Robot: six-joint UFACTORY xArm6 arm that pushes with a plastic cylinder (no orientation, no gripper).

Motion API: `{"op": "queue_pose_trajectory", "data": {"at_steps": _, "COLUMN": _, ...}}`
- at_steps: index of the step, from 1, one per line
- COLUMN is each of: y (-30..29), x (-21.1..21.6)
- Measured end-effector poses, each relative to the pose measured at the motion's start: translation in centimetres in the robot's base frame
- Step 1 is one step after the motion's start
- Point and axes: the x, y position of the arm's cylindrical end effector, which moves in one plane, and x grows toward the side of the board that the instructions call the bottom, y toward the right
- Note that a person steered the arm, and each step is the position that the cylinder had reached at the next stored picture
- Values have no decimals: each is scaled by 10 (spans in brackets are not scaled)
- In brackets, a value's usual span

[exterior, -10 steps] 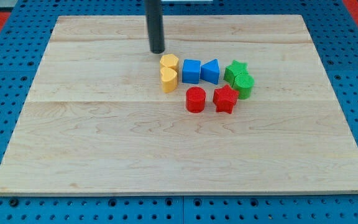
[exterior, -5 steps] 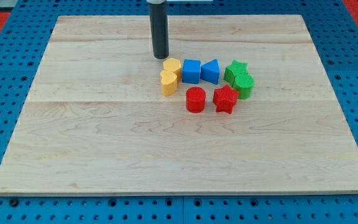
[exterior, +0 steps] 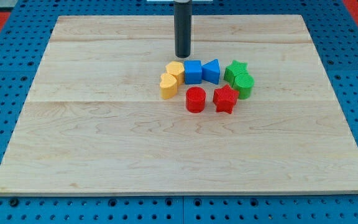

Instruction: Adjust the yellow blocks at center of the board

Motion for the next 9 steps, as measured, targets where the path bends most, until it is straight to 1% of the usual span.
{"op": "queue_pose_trajectory", "data": {"at_steps": 1, "y": -7, "x": 13}}
{"op": "queue_pose_trajectory", "data": {"at_steps": 2, "y": -13, "x": 37}}
{"op": "queue_pose_trajectory", "data": {"at_steps": 3, "y": -25, "x": 52}}
{"op": "queue_pose_trajectory", "data": {"at_steps": 4, "y": -67, "x": 46}}
{"op": "queue_pose_trajectory", "data": {"at_steps": 6, "y": -112, "x": 120}}
{"op": "queue_pose_trajectory", "data": {"at_steps": 7, "y": -113, "x": 140}}
{"op": "queue_pose_trajectory", "data": {"at_steps": 9, "y": -69, "x": 133}}
